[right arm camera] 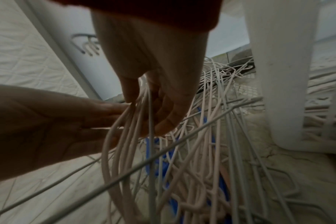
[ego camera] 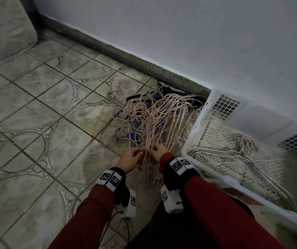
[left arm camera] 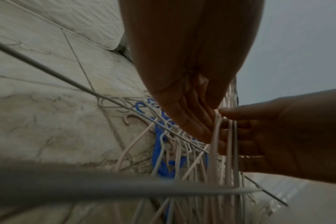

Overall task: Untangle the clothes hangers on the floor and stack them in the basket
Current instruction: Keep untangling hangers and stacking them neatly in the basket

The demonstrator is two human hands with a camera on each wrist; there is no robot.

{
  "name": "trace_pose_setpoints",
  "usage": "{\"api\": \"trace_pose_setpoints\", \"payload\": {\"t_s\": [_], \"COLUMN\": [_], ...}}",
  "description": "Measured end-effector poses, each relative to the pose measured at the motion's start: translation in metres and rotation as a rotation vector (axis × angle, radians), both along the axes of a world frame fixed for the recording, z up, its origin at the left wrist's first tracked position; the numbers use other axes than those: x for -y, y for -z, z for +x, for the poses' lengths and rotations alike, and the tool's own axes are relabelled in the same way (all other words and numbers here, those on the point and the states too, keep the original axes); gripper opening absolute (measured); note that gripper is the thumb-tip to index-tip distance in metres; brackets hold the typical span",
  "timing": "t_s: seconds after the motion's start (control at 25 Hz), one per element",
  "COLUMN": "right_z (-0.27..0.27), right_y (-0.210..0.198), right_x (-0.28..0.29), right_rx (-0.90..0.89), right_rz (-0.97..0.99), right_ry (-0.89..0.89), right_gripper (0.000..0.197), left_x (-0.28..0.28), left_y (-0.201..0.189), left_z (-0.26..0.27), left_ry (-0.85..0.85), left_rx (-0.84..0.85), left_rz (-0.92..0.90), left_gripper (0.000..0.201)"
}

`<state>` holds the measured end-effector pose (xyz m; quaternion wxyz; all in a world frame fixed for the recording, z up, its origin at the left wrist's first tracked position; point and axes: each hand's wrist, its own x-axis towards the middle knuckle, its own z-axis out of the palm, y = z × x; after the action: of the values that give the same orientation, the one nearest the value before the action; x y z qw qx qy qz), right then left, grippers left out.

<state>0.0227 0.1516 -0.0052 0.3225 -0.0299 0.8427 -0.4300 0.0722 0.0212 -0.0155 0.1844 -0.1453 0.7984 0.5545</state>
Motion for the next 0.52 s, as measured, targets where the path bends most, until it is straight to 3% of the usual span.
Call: {"api": "trace_pose_setpoints", "payload": {"t_s": [0.16,0.24,0.36,0.52], "right_z": [0.005,0.008,0.009,0.005], "right_y": [-0.003,-0.006,-0.005,-0.01], "right_x": [0.002,0.005,0.005,0.003], "right_rx": [-0.039,-0.017,0.003,0.053], "right_rz": [-0.167,-0.24,-0.351,-0.479], "right_ry": [0.225,0.314,0.349,0.455], "right_gripper": [0.033,0.033,0.03,0.029], "left_x": [0.005,0.01,0.022,0.038], "left_y": [-0.027,-0.038,-0.051,-0.049], "left_z": [0.008,0.012,0.024,0.055], "left_ry": [0.136,0.111,0.052,0.314], "left_rx": [-0.113,-0.158,-0.209,-0.002], "left_rz": [0.038,0.016,-0.161,-0.259], "left_gripper": [0.033,0.029,0.023,0.023]}}
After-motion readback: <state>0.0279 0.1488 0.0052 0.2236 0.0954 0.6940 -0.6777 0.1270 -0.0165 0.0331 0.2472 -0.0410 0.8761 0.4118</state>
